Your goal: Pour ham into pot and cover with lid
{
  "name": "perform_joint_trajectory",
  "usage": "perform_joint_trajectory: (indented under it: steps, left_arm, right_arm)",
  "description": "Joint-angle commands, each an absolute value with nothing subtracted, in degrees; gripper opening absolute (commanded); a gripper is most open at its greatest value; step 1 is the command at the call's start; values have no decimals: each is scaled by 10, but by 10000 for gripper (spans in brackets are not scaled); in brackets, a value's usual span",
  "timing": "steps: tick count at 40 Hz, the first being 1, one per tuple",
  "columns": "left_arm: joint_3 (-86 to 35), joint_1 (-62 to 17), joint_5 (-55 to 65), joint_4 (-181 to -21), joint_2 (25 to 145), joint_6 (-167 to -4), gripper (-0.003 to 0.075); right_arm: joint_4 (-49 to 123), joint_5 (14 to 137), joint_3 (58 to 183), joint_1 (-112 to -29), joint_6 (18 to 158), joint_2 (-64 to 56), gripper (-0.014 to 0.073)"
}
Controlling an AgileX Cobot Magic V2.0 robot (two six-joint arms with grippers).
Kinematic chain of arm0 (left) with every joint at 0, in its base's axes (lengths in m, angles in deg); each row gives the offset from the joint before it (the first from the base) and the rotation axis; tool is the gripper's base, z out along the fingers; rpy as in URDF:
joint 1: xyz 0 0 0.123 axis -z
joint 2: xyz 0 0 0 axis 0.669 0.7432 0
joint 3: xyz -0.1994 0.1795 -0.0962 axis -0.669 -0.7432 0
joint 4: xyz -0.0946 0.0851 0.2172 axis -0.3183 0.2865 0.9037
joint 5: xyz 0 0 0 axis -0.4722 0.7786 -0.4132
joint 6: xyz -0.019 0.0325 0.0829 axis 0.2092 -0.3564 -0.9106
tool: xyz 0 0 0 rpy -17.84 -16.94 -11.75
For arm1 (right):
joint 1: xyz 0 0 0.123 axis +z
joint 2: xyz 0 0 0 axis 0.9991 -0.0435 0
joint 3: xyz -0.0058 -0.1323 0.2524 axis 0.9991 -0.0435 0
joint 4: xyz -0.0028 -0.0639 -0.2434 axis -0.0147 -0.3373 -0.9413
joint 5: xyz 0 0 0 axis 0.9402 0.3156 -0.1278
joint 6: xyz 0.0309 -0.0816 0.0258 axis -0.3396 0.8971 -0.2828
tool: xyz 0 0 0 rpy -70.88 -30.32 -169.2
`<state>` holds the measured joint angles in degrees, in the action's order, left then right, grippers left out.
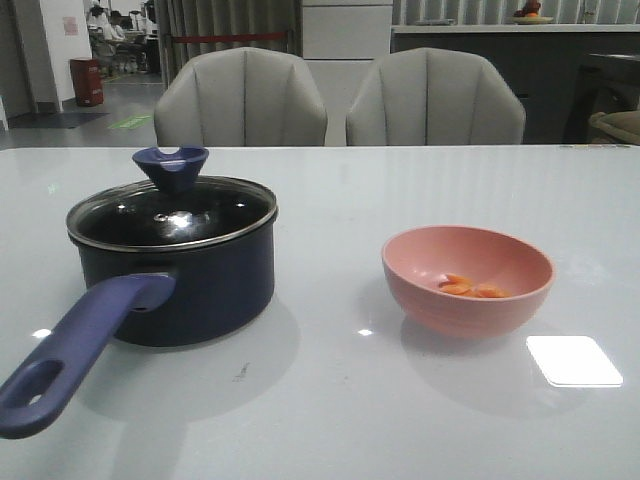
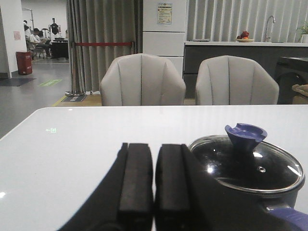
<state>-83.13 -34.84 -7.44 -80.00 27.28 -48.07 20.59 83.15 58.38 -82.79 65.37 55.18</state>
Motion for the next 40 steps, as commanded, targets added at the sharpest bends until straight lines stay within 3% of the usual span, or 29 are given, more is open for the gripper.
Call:
perform_joint_trajectory:
  steps: [1, 34, 40]
  left_arm:
    - [-843, -346, -121, -801, 261, -475, 113]
    - [-843, -346, -122, -801, 261, -475, 113]
    - [-843, -346, -169, -801, 261, -475, 113]
  right_arm:
    - [202, 874, 589, -828, 655, 562, 149]
    - [202, 874, 589, -828, 655, 562, 149]
    - [202, 874, 589, -828, 655, 562, 149]
